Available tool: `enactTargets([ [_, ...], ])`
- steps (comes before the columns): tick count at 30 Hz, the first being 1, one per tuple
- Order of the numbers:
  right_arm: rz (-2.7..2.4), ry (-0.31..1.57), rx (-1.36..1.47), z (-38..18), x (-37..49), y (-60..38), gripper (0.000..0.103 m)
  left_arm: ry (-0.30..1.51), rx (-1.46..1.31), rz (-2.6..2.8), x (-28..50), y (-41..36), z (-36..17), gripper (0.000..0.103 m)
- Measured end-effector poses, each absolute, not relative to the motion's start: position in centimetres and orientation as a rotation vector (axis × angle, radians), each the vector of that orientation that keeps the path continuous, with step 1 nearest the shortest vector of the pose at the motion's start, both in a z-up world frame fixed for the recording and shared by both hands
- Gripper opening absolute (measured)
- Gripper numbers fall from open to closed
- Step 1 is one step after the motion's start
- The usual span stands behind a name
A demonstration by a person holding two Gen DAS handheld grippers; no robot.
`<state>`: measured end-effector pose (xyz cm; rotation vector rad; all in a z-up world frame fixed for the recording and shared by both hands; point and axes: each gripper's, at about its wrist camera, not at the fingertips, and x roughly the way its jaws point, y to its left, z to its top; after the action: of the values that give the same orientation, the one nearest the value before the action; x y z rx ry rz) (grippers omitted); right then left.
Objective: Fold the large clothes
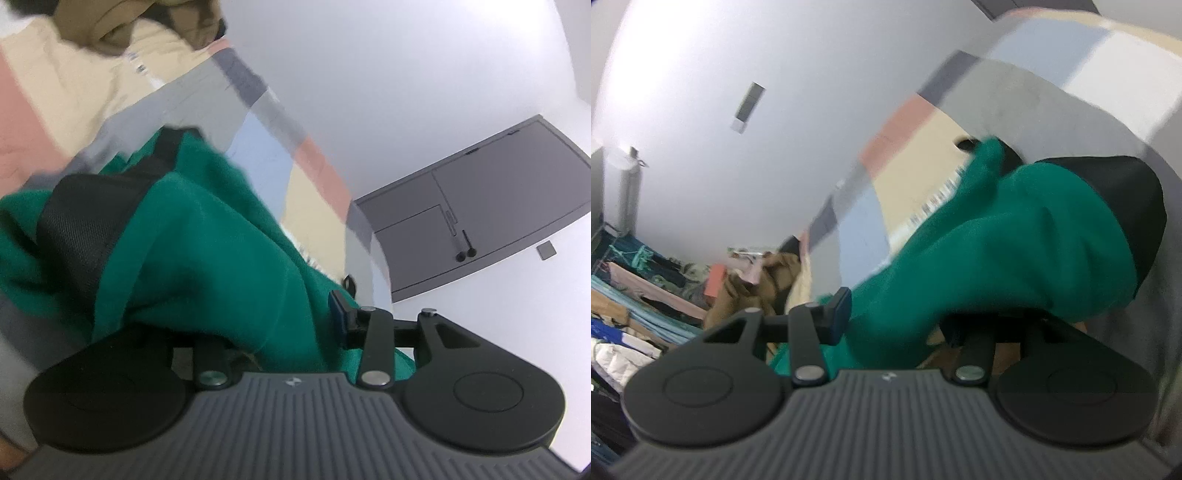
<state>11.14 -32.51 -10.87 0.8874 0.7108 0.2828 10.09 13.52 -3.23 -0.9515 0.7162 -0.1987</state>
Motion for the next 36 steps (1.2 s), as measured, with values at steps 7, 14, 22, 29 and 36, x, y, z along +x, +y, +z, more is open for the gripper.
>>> enactTargets([
  [7, 0.313, 0.596, 0.789, -9.2, 16.6, -31.2, 0.053, 0.658, -0.832, -0.223, 17.1, 13.5, -0.6, 0.056],
  [14, 0.339, 0.508, 0.683, -9.7, 22.0, -30.4, 0.073, 0.613, -0.776, -0.284, 22.9, 14.5, -2.0, 0.064],
  [22, 0.340, 0.477, 0.546, -12.3, 24.5, -30.5, 0.074, 0.520, -0.663, -0.325, 26.2, 14.5, -3.5, 0.067],
  [29, 0.291, 0.553, 0.466, -15.9, 28.9, -29.6, 0.073, 0.496, -0.668, -0.271, 29.4, 14.3, -7.4, 0.074],
  [36, 0.261, 0.588, 0.337, -19.0, 31.5, -27.8, 0.073, 0.581, -0.577, -0.216, 33.1, 13.9, -10.9, 0.074],
])
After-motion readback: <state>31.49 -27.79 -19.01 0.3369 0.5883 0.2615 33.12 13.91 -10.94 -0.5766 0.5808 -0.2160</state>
